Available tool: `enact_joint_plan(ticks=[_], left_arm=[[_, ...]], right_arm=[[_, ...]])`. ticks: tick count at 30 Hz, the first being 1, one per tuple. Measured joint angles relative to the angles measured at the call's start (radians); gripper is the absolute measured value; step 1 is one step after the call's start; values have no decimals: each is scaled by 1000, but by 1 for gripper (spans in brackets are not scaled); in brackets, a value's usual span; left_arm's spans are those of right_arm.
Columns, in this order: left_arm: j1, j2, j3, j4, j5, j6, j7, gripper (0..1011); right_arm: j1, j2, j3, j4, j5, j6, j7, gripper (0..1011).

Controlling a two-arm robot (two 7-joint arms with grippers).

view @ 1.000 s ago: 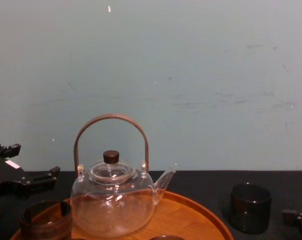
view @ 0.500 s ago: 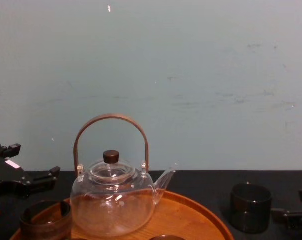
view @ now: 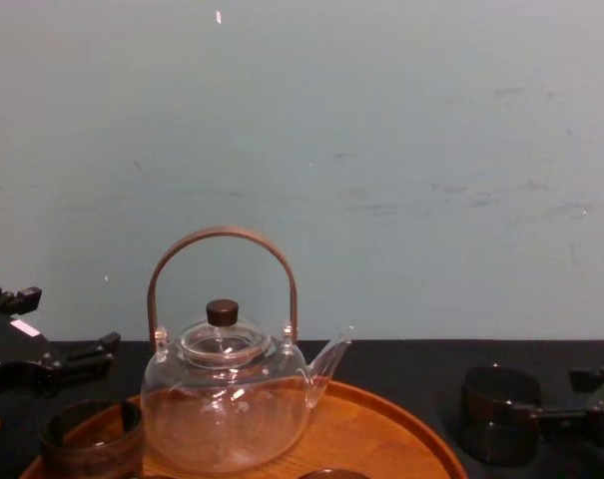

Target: Pick up the glass from the table and place it on the tray.

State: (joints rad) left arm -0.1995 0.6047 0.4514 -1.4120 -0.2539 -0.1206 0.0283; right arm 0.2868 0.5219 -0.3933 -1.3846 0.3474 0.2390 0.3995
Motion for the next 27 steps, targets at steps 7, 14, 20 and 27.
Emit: enact_joint_plan(ticks=[7,14,20,27], left_arm=[[0,0,0,0,0,0,0,1001],[0,0,0,0,0,0,0,1001],[0,0,0,0,0,0,0,1001],[0,0,0,0,0,0,0,1001]], right_arm=[[37,-35,-8,48,-32,5,-3,1002],[68,-66,-14,95,-58,9,7,1002],[96,-92,-16,140,-71,12,21,1002],[123,-113,-19,183,-86,11,30,1002]])
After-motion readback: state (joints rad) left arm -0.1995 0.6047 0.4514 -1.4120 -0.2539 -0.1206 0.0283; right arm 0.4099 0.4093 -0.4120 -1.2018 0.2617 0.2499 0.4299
